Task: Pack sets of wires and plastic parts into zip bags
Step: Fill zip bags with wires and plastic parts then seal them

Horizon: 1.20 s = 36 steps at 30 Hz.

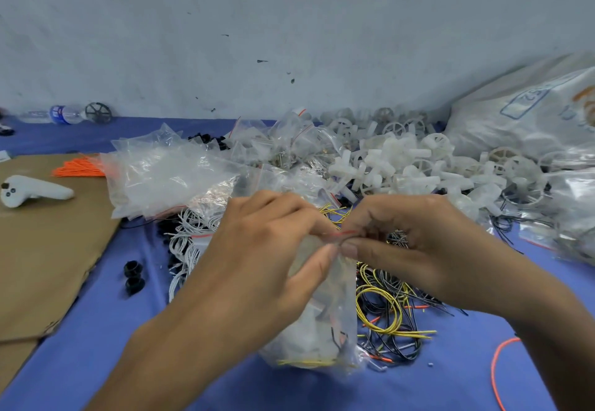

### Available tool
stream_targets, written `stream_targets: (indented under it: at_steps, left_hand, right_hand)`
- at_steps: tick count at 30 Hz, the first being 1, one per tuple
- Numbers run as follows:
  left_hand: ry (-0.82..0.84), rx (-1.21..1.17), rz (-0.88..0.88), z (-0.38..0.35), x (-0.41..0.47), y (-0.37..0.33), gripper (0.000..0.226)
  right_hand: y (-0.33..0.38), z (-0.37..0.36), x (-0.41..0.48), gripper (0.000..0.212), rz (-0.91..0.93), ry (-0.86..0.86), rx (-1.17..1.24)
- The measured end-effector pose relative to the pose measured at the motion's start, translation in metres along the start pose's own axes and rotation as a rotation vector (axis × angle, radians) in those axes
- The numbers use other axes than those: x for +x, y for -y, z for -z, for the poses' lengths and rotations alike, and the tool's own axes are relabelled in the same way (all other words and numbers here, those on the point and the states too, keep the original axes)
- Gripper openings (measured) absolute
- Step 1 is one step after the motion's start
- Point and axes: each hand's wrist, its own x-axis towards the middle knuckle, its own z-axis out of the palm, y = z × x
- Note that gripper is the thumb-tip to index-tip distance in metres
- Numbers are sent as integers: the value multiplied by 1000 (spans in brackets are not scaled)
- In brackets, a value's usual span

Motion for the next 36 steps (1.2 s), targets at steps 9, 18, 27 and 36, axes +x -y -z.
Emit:
stream_targets:
  at_steps: [9,18,27,36]
  left_hand:
    - [-22,-74,58,-1,2,-6,16]
    - [-39,-31,102,3,-11,11,11]
    - [-57,-32,174,11,-35,37,14]
    - [-92,-41,267,20,-55,60,17]
  right_hand:
    - [3,3,-7,8,97,-32,-138]
    - [-1,10,-12,9,94,-25,-116]
    - [-10,12,-21,10,71,-51,-72]
    - [-26,16,-28,22,31,-70,-30]
